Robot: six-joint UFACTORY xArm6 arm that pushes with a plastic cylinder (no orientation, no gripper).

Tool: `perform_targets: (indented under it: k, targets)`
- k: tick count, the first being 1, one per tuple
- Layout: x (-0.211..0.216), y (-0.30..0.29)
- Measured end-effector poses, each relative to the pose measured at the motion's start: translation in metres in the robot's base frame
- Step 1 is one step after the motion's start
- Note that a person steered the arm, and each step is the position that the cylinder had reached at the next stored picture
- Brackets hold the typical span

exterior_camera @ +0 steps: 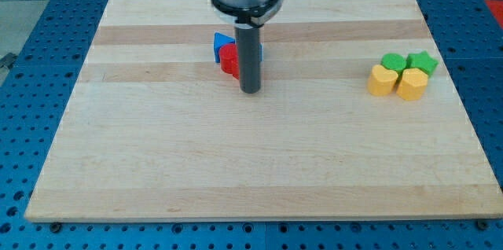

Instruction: Adjust the blue blocks above the red blocks

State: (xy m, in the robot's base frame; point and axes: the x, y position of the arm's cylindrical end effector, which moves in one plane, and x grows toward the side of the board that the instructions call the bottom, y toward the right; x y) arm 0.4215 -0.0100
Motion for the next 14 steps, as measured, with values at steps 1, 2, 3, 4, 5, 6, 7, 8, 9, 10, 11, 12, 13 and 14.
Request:
perform_targets:
  k: [1, 2, 3, 4, 5, 6, 7, 8, 9, 10, 11, 12, 13, 14]
  targets:
    - [-0.002, 0.017]
    - [-0.011, 0.025]
    - [-0.022, 0.031]
    - [-0.026, 0.048]
    - [-0.056, 0.067]
    - [-0.099, 0.066]
    - [-0.125, 0.04]
    - [-0.128, 0.016]
    - [-0.115, 0.011]
    - [-0.099, 0.011]
    - [-0.091, 0.011]
    - [-0.086, 0.011]
    - [-0.102, 0.011]
    - [-0.134, -0.002]
